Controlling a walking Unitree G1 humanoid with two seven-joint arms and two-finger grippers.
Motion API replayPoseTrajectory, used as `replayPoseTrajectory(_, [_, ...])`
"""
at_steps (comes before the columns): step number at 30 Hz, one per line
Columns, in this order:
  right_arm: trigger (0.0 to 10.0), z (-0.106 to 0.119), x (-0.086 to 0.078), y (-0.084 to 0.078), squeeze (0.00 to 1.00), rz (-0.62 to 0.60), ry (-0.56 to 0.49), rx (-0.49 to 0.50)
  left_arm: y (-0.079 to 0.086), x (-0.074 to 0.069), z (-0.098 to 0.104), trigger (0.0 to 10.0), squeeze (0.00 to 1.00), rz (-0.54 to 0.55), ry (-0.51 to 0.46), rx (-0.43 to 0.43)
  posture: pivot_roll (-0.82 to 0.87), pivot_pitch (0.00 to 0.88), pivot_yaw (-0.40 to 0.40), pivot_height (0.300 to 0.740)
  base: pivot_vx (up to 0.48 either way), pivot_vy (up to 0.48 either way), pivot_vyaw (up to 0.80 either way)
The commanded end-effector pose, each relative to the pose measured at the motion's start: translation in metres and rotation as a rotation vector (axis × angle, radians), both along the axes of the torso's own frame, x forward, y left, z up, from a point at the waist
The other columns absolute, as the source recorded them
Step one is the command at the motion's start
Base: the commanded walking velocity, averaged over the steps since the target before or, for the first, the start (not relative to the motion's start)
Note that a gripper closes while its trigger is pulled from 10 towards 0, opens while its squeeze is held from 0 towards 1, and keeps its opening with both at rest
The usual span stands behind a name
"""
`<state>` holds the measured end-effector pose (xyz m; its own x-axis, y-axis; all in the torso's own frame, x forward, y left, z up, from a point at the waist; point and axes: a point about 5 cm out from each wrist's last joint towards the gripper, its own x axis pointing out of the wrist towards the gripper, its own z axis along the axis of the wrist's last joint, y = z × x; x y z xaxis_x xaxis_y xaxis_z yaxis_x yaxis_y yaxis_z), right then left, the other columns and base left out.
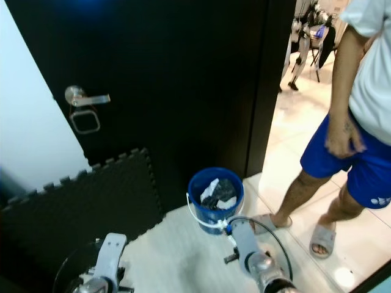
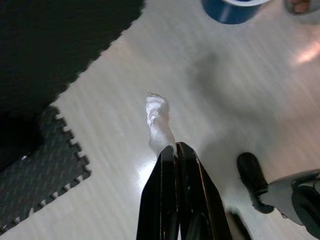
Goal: Clean up the room
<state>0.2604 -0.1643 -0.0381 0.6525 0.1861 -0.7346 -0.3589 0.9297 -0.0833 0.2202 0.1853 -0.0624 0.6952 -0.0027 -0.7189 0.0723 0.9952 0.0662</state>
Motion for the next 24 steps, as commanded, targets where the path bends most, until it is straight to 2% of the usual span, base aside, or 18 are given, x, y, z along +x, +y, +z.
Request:
replayPoseTrajectory(1, [10.0, -0.002, -0.003, 0.005, 0.0, 0.006, 0.01, 0.014, 0.005, -0.004, -0.002, 10.0, 0.0, 0.01, 0.015, 0.001, -0.03, 0.004, 0.051, 0.729, 0.0, 0.0, -0.74])
replayPoseTrajectory(6, [10.0, -0.001, -0.001, 0.006, 0.0, 0.009, 0.002, 0.009, 0.003, -0.003, -0.001, 10.0, 0.0, 0.002, 0.006, -0.012, -0.03, 0.008, 0.055, 0.729, 0.0, 0.0, -0.74])
replayPoseTrajectory(10, [10.0, 0.001, 0.001, 0.006, 0.0, 0.001, -0.021, 0.014, 0.001, 0.005, 0.004, 10.0, 0.0, -0.005, -0.032, -0.039, -0.03, 0.012, 0.052, 0.729, 0.167, 0.0, -0.73])
replayPoseTrajectory(14, [10.0, 0.005, 0.006, 0.006, 0.0, -0.001, -0.051, 0.002, -0.001, 0.02, 0.014, 10.0, 0.0, -0.013, -0.098, -0.058, -0.02, 0.013, 0.049, 0.729, 0.456, 0.0, 0.0])
replayPoseTrajectory(17, [10.0, 0.006, 0.007, 0.006, 0.0, -0.004, -0.056, 0.002, -0.001, 0.023, 0.017, 10.0, 0.0, -0.012, -0.109, -0.065, -0.02, 0.013, 0.049, 0.729, 0.48, 0.0, 0.0])
replayPoseTrajectory(24, [10.0, 0.01, 0.013, 0.008, 0.0, -0.012, -0.077, -0.003, -0.004, 0.04, 0.031, 10.0, 0.0, -0.073, -0.18, -0.094, -0.02, 0.002, 0.05, 0.729, 0.48, 0.0, -0.11])
